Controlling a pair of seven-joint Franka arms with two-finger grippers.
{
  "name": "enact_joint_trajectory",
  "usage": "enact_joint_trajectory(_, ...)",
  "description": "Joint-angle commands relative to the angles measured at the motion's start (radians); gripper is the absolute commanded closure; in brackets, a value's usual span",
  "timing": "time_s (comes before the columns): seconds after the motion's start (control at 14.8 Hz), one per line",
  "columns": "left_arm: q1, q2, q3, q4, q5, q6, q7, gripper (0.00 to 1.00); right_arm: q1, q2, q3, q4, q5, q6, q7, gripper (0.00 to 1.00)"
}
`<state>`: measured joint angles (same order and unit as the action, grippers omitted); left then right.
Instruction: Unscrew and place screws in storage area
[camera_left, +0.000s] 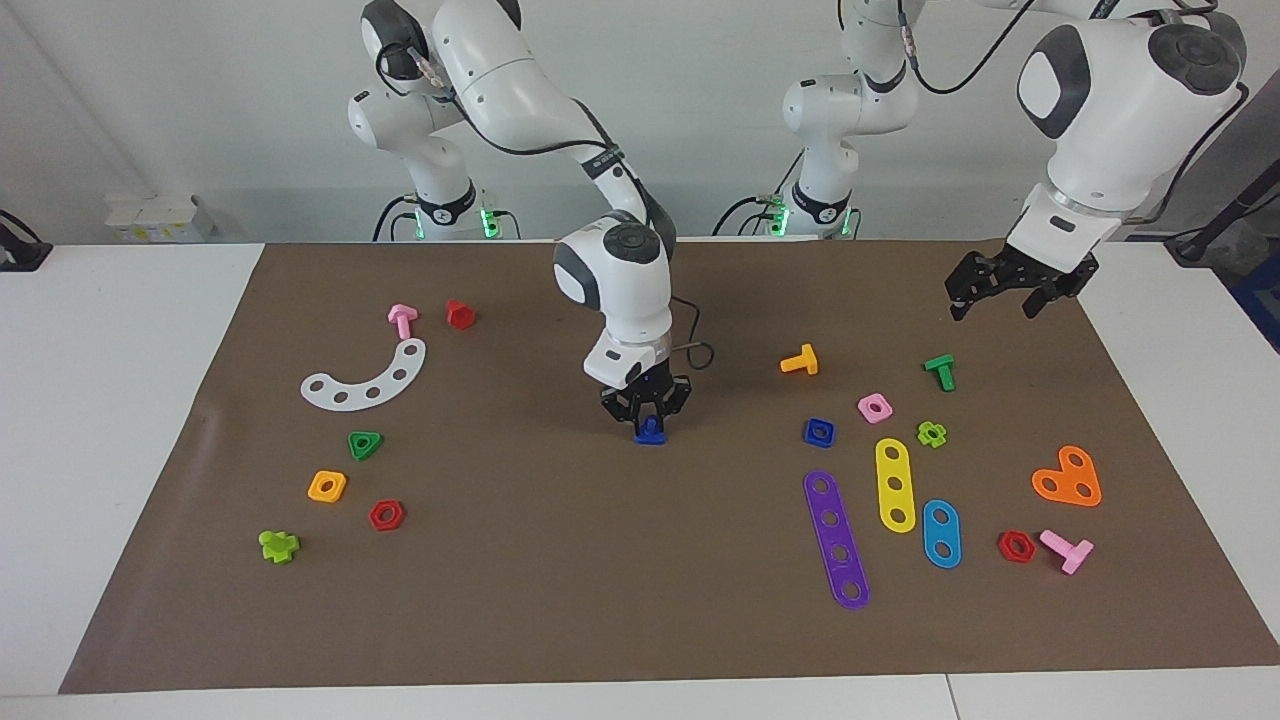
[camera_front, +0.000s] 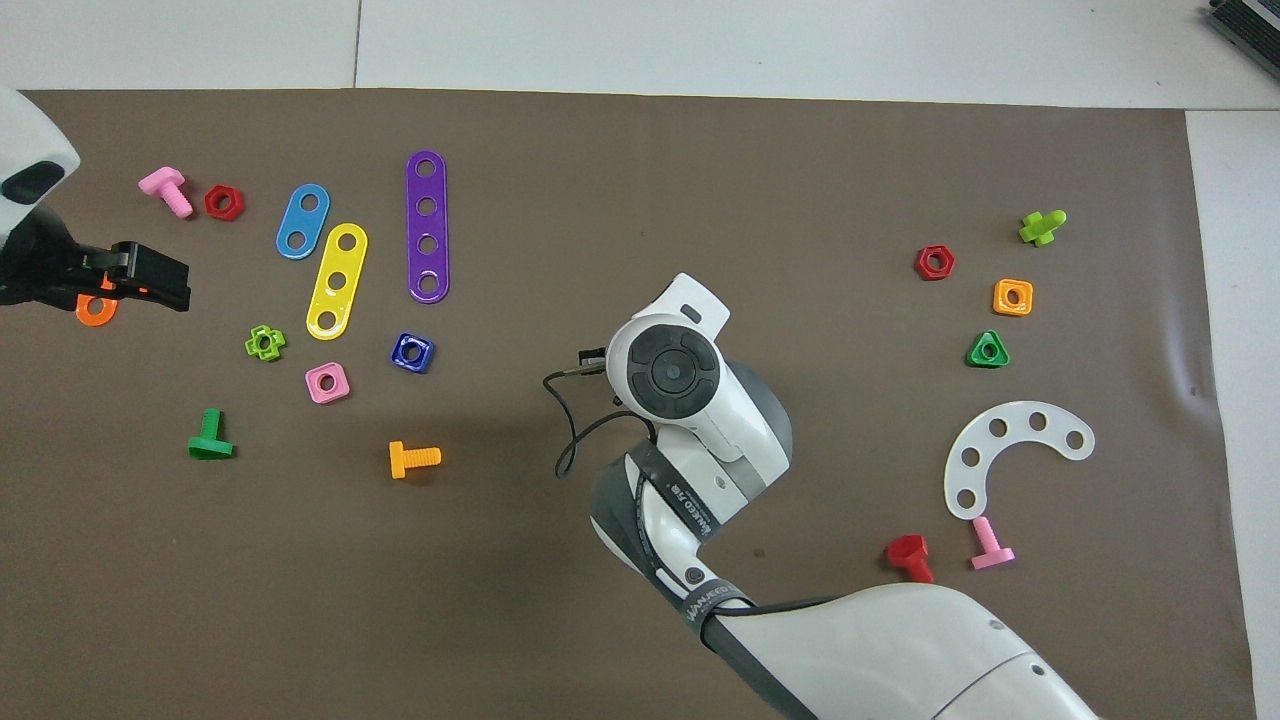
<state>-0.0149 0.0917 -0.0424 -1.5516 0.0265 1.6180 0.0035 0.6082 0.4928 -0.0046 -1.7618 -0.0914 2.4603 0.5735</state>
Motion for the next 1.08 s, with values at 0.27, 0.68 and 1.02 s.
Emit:
enact_joint_trajectory(0.27, 0.007, -0.043, 0.007, -0.074, -0.034, 0.049, 0.0, 0.0, -0.007, -0.01, 0.006, -0.021, -0.018, 0.025, -0.009, 0.7)
enact_joint_trajectory(0.68, 0.007, -0.053, 0.007, -0.096, -0.034, 0.062, 0.001, 0.0, -0.014, -0.022, 0.005, 0.01, -0.018, -0.015, -0.014, 1.0)
enact_joint_trajectory(1.02, 0.006, -0.072, 0.009, -0.134, -0.033, 0.092, -0.004, 0.0, -0.14, -0.235, -0.003, -0.007, -0.016, -0.233, -0.061, 1.0)
